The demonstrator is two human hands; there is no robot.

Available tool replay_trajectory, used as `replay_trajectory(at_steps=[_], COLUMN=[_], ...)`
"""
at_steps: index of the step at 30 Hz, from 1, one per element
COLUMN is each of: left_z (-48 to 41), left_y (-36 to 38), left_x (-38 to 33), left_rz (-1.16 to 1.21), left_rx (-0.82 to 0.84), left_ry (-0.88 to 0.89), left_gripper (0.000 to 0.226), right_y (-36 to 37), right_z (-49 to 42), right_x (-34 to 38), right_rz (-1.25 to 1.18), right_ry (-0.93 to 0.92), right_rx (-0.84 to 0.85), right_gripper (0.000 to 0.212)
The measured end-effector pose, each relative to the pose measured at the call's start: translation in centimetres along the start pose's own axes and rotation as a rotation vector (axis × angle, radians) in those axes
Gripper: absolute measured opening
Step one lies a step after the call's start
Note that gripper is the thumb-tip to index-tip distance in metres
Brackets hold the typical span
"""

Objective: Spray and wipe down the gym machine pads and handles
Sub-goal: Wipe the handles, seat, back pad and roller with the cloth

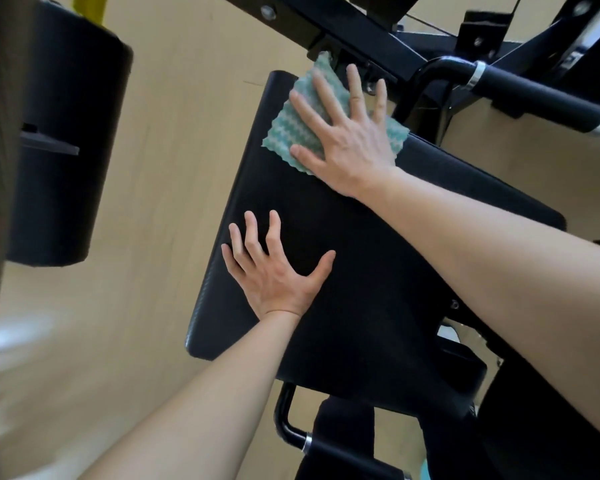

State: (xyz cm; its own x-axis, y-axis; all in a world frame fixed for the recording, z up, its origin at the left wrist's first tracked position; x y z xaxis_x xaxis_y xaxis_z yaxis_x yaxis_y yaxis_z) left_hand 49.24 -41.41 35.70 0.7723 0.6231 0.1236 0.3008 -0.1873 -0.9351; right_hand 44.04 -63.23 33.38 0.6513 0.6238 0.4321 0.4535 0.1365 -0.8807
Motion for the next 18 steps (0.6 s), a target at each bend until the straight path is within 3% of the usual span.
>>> replay_trajectory(at_steps=[4, 6, 8, 10, 13, 15, 18], left_z=[0.0, 0.0, -0.2, -0.5, -1.1, -1.7, -2.0], left_y=[-0.3, -0.3, -0.6, -1.3, -2.3, -2.1, -0.6], left_x=[0.0, 0.0, 0.1, 0.5, 2.6, 5.8, 9.1], left_rz=[0.004, 0.017, 0.049, 0.118, 0.157, 0.123, 0.224], left_rx=[-0.021, -0.019, -0.025, -0.047, -0.062, -0.023, 0.085], left_ry=[0.004, 0.0, -0.018, -0.046, -0.143, -0.318, -0.565], left_gripper=[0.107, 0.106, 0.105, 0.1, 0.094, 0.097, 0.102], right_y=[0.9, 0.7, 0.1, -0.3, -0.4, -0.1, 0.8], right_z=[5.3, 7.2, 7.9, 8.5, 9.5, 9.9, 10.7], right_x=[3.7, 2.0, -1.1, -3.9, -3.9, -1.6, 3.2], right_rz=[0.016, 0.017, 0.001, -0.008, -0.002, -0.013, -0.012], right_ry=[-0.428, -0.499, -0.378, -0.14, 0.111, 0.096, -0.169], right_rx=[0.045, 0.049, 0.056, 0.054, 0.034, 0.028, 0.053], right_gripper=[0.067, 0.066, 0.07, 0.074, 0.075, 0.074, 0.072])
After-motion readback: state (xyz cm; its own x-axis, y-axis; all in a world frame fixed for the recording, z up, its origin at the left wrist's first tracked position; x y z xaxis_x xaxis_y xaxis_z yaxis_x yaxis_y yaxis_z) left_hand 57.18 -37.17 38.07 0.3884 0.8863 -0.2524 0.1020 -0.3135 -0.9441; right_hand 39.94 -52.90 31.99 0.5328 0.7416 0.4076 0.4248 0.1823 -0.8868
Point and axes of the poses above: each hand's wrist, its own z-axis away from the middle knuckle, its own y-axis out of the palm, x = y × z, the point moved 10 cm from there along -z, towards the middle knuckle, and after that the axes turned 15 degrees about -x, right-handed, at the moved point
